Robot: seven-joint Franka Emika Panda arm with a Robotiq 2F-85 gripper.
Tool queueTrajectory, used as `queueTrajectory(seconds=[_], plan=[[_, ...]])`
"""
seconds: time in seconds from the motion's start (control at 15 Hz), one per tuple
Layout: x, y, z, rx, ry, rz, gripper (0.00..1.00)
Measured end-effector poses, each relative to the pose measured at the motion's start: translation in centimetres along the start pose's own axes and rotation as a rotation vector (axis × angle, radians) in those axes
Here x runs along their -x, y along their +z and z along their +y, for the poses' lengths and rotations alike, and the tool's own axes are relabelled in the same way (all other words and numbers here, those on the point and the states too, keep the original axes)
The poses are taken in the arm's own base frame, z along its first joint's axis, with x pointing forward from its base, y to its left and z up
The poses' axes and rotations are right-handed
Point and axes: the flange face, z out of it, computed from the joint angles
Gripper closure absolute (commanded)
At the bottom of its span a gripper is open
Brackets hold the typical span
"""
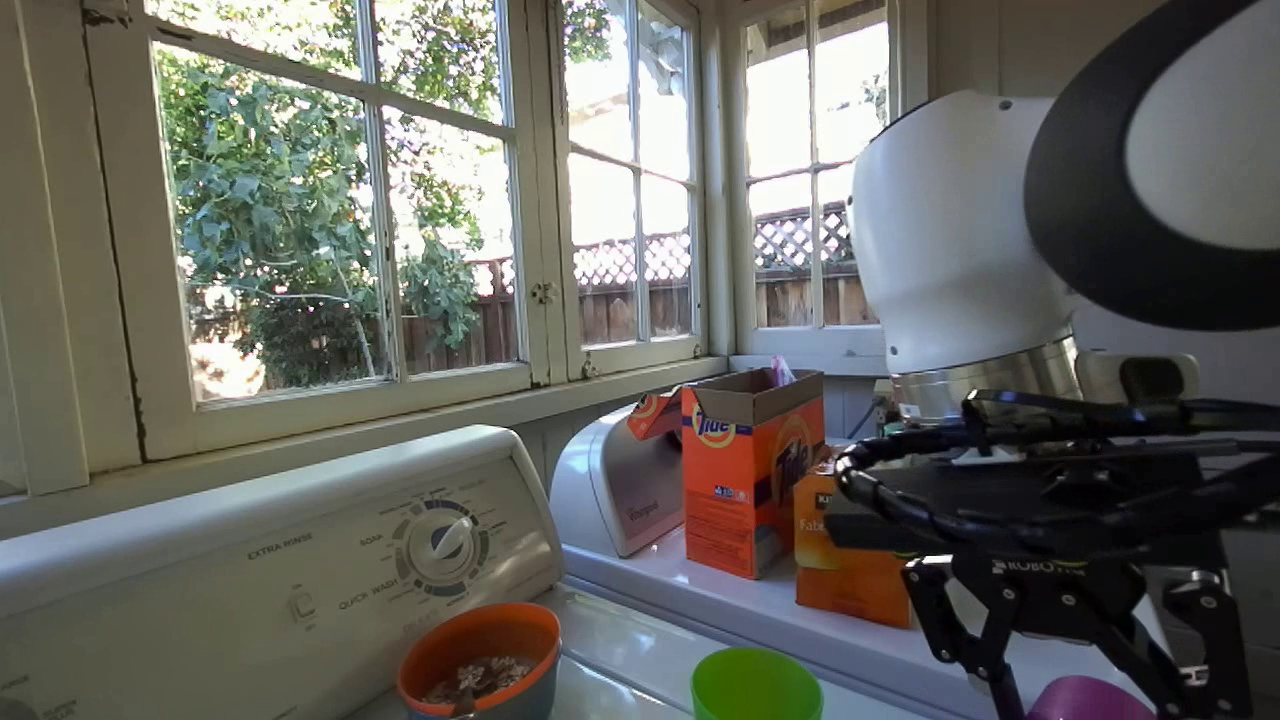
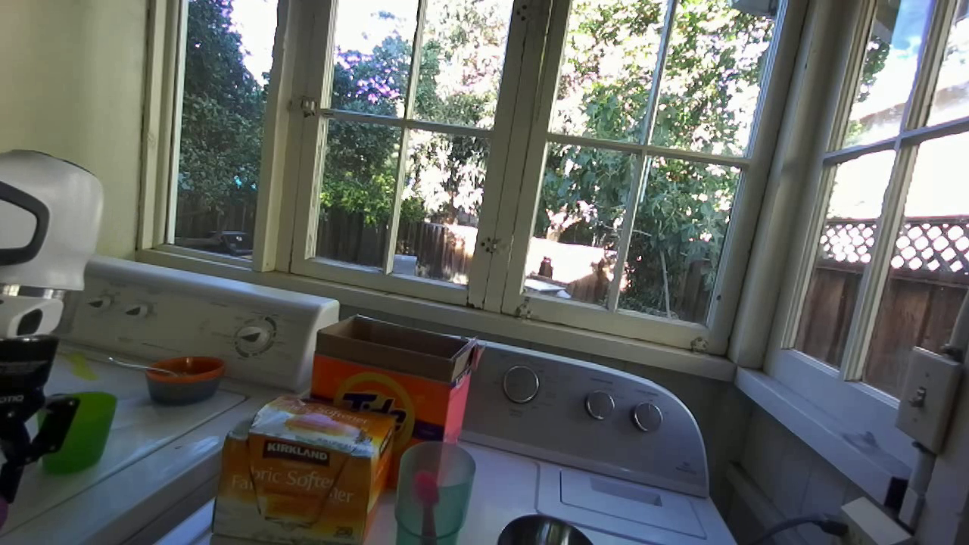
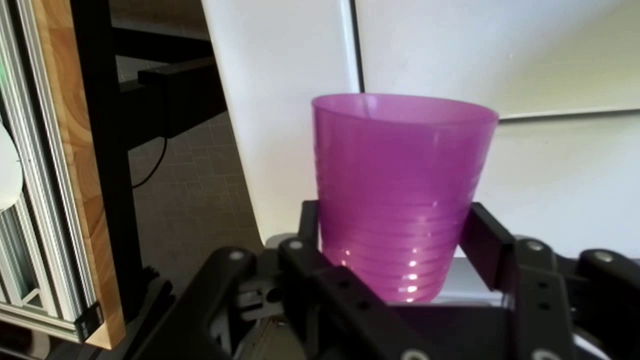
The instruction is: Flip the purple cup upside down
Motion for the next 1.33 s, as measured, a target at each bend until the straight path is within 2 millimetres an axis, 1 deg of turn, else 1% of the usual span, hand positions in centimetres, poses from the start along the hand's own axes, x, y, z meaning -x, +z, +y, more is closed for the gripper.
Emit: queueTrajectory(seconds=[0.27,0.67,0.73,0.87,1.13,1.2,1.33], plan=[[1.8,-1.4,0.7,-0.059,-0.025,0.126,0.54],[3.1,-2.1,0.9,-0.124,-0.058,0.270,0.54],[3.3,-2.1,0.9,-0.131,-0.066,0.285,0.29],[3.7,-2.4,0.8,-0.146,-0.088,0.281,0.29],[3.8,-2.5,0.8,-0.153,-0.099,0.279,0.29],[3.8,-2.5,0.8,-0.153,-0.100,0.279,0.54],[3.8,-2.5,0.8,-0.153,-0.100,0.279,0.54]])
